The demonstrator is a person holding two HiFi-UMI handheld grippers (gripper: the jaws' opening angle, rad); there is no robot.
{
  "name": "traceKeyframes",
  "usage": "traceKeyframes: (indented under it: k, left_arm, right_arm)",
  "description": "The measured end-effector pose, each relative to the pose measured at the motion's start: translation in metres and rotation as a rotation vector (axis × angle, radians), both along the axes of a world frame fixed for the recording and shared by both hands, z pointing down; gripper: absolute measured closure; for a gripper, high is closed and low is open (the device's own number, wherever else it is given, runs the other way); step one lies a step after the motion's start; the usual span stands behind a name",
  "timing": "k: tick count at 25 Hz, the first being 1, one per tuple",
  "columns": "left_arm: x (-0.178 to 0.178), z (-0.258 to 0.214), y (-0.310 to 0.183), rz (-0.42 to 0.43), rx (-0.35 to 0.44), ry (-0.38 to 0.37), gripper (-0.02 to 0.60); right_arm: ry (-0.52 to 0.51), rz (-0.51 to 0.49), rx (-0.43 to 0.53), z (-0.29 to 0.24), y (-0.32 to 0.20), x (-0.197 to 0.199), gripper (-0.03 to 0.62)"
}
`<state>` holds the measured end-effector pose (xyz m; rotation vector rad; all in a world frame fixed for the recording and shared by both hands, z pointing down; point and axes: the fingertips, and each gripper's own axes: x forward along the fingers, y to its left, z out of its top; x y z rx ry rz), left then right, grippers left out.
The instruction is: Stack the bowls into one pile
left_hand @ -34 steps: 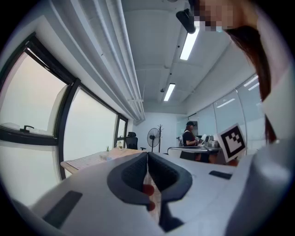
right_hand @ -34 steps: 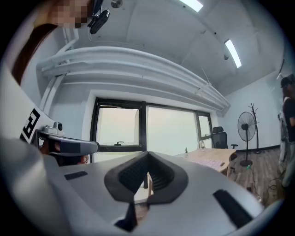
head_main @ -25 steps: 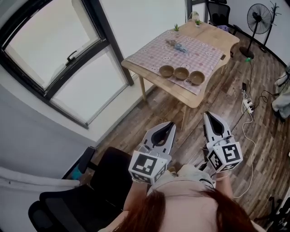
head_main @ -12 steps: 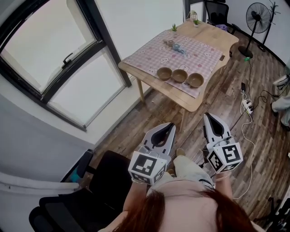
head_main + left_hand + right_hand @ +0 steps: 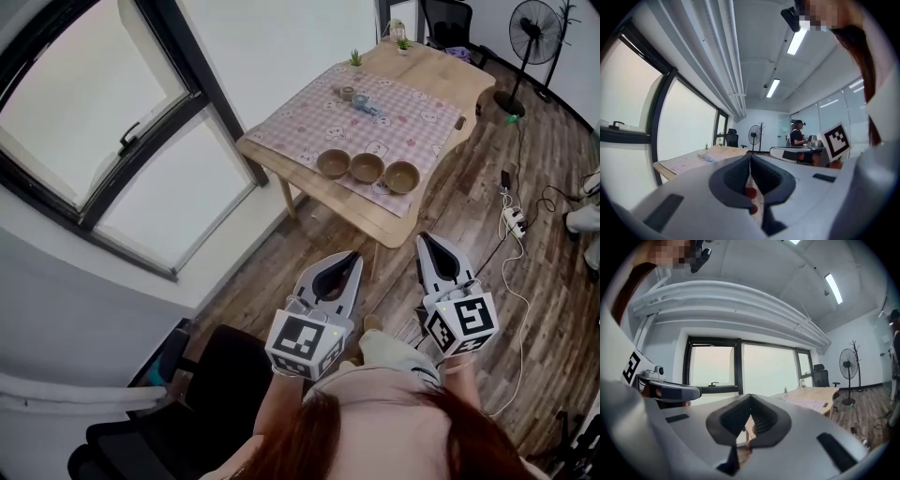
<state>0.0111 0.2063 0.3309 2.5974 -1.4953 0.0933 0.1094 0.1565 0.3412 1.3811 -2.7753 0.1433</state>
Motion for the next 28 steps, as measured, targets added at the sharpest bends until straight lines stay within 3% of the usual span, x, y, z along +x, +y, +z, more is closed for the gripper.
traceKeyframes:
  k: [16, 28]
  left_arm:
    - [0.022, 0.003, -0.092, 0.011, -0.012, -0.033, 0.569]
    - [0.037, 0.009, -0.13, -0.06, -0.03, -0.046, 0.569]
  right_arm:
    - [0.03, -0.028, 0.009, 0.008, -0.087, 0.011, 0.594]
    - [0.068, -0.06, 0.002, 0.02, -0.139, 0.025, 0.594]
